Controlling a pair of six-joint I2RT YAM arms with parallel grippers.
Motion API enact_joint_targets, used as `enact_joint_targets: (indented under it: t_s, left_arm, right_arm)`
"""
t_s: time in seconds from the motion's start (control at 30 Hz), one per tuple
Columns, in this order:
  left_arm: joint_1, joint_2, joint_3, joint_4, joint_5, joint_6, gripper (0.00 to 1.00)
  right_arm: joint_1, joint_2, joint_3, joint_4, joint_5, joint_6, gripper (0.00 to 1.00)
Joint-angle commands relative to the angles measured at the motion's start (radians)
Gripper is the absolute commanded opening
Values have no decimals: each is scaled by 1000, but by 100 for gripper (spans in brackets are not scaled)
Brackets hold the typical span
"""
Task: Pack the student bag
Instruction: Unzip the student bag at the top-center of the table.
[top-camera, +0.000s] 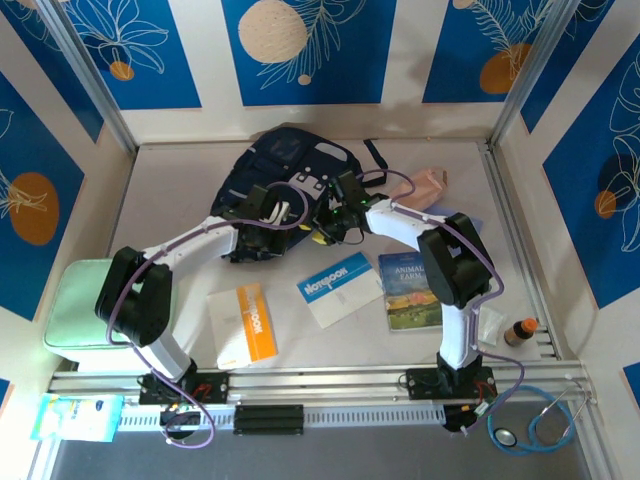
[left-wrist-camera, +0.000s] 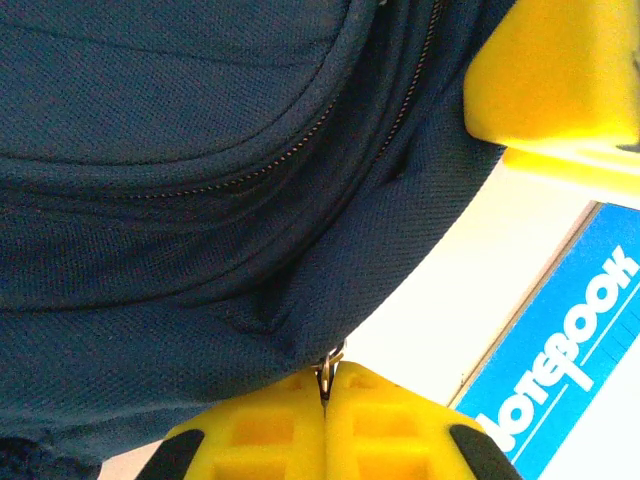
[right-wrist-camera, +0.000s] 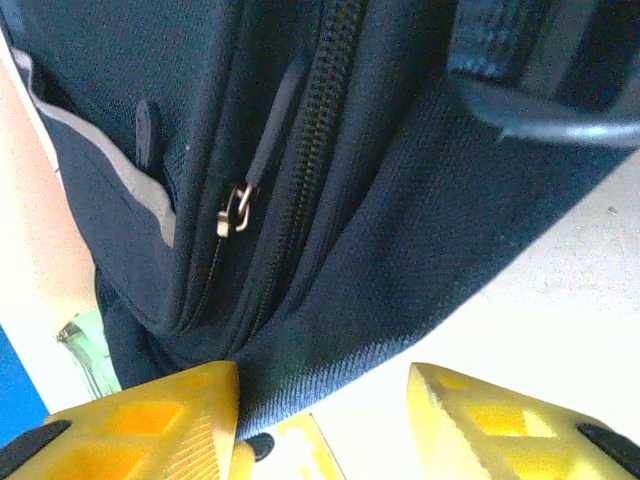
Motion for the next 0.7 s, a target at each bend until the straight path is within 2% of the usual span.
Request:
enact_joint_targets:
  t_s: [0.0,0.13,0.33,0.43,0.67]
  left_arm:
    - [-10,-12,-8,7,50,-2,0]
    - [-10,-12,-3,-6,57,3,0]
    - [-5,-23,-5,-46,-18,15,0]
    - [7,-34,-6,-86,-67,32,0]
    - [75,-97,-62,-159,-171,128,0]
  right_arm:
    - [0,47,48,14,17,18,42]
    - [-5,73,54,27,8,17,32]
    - [-25,69,39,27,17,-2,12]
    - [-42,52,29,18,32,-20,8]
    - [-81,12,18,-21,67,-114,6]
